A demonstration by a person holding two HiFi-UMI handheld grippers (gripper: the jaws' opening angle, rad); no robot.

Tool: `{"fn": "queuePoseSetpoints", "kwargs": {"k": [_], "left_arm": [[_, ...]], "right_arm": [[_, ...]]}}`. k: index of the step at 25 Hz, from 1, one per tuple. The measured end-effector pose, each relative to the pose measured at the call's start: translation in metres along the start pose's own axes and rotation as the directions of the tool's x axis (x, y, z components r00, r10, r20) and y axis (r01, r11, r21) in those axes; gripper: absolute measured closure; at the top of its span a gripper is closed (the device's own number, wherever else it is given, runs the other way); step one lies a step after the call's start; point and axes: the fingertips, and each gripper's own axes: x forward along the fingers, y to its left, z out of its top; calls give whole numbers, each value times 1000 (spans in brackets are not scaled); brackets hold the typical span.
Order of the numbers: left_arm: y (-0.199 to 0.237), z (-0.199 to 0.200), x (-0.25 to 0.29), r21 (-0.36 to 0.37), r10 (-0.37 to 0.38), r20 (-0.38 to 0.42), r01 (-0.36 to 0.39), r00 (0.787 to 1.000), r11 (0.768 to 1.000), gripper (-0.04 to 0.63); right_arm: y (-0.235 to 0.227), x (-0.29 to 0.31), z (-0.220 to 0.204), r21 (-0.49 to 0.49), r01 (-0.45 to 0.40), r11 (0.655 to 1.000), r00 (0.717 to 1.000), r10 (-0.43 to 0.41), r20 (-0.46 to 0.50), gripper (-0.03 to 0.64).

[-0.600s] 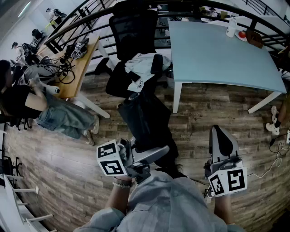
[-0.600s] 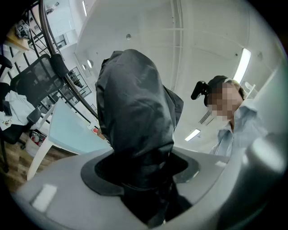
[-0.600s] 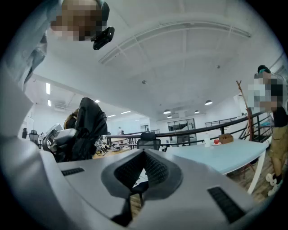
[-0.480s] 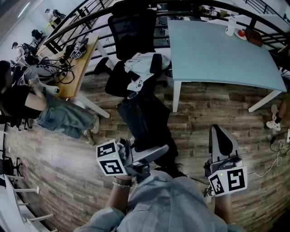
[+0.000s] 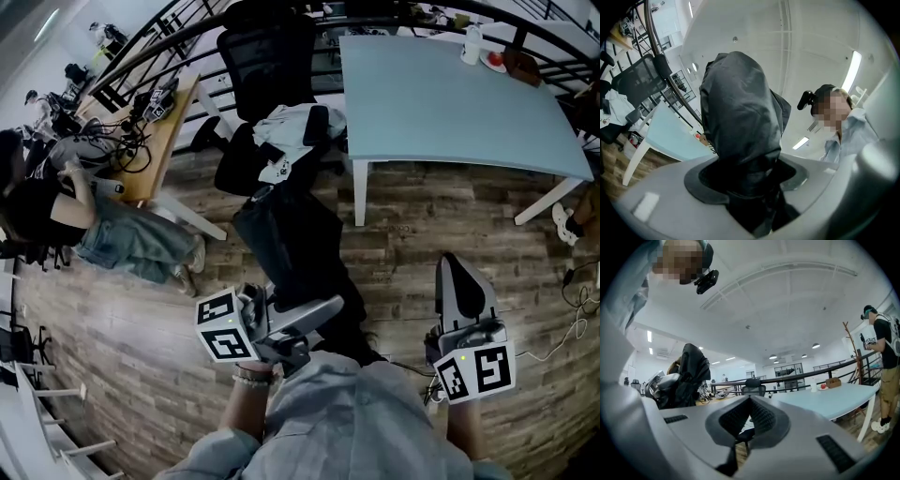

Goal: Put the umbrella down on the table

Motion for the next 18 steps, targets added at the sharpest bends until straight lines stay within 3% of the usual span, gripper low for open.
{"fn": "queuePoseSetpoints", "kwargs": {"k": [18], "left_arm": [[-19,-6,8,-8,-59,105,61,993,998,319]], "right_arm": [[-22,-30,-11,7,0,1000,1000,0,2,626]]}}
